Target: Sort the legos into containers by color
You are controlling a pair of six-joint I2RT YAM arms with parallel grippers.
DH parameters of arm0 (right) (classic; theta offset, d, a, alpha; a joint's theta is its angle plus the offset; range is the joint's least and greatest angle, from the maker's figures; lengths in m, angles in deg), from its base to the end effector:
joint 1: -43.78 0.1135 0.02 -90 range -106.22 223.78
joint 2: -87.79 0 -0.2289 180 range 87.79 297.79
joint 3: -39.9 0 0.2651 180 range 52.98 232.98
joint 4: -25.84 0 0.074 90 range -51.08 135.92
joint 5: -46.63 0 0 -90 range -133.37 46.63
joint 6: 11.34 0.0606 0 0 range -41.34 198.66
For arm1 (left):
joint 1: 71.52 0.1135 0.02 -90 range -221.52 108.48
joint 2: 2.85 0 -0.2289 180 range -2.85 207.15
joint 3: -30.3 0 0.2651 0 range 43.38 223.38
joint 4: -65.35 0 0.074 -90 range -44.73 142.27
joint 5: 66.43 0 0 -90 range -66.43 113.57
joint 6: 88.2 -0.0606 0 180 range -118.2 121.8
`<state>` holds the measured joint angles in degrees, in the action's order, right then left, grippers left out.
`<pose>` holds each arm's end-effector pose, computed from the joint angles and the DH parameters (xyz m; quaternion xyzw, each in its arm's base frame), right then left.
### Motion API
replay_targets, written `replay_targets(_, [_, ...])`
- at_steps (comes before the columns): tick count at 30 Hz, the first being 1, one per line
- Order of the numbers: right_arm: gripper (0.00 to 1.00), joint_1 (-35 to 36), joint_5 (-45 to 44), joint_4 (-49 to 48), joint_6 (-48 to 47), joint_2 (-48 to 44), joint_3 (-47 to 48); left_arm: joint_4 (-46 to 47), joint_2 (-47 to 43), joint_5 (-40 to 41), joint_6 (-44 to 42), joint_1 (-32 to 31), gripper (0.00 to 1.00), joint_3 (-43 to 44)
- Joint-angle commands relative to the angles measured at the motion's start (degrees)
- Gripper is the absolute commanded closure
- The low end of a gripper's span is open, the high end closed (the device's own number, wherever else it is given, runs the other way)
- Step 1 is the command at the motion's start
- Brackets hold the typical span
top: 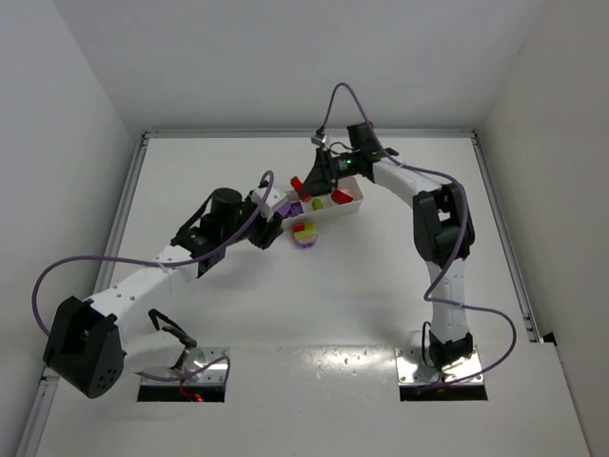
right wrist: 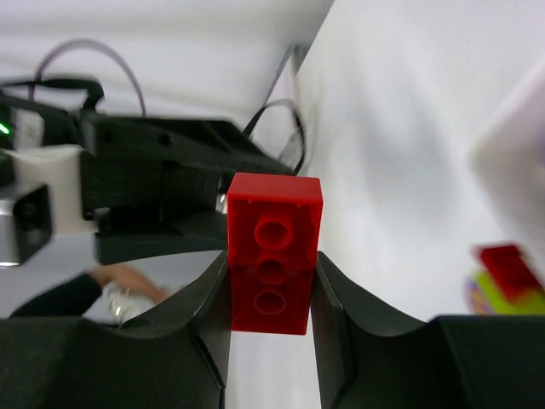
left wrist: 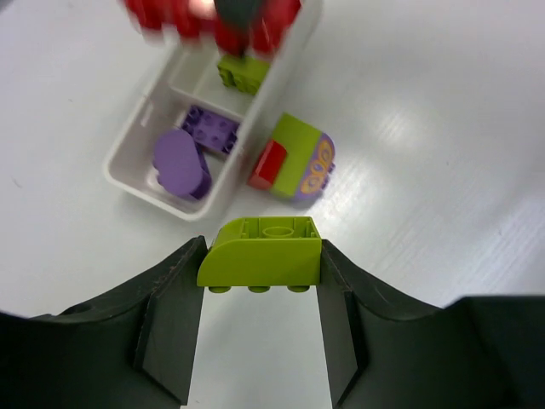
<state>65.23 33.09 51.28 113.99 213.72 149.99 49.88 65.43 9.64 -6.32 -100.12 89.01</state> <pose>0.4211 0.2288 0.1683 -0.1669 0.7412 0.6500 0.0170 0.2714 -0.1646 0.2259 0.3256 0.7742 -0.1954 0.5064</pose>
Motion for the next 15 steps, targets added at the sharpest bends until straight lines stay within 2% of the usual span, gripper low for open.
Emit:
replay_targets(1, [1.0,-6.59,-2.54,-2.61,-0.52,-2.79,2.83,-0.68,-2.7,-1.18,1.44,-1.37,0.76,-2.03])
replay_targets(3, [1.0,-8.87,-7.78,1.24,-6.03,-2.79,3.88,-0.68,-2.7,-1.18,2.14,-1.37,0.76,-2.03])
replay_targets(4, [1.0,-8.88,-10.96,10.83,-10.85,-2.79,5.02,-0.68,-2.7,-1.18,2.14,-1.37,0.76,-1.51])
replay_targets(5, [1.0,-9.49,-14.82,15.98,-21.86,-2.79,6.33,-0.68,-1.75,-1.18,2.14,-1.37,0.76,-0.11])
replay_targets(6, [1.0,-9.5,-24.34,20.2,-26.84,-2.18,8.35,0.1,-0.95,-0.57,2.14,-1.37,0.76,0.86])
replay_targets(7, [1.0,-8.63,-29.39,24.42,-32.38,-2.18,8.37,0.63,1.23,-0.57,2.14,-1.37,0.76,3.22])
replay_targets(10, [1.0,-8.62,-39.43,25.08,-34.45,-2.18,7.75,1.43,5.63,-0.05,1.26,-1.37,0.76,7.88])
replay_targets(15, [1.0,-8.62,-46.74,24.55,-36.29,-2.18,6.52,4.76,13.28,-0.04,0.65,-0.67,0.76,14.48])
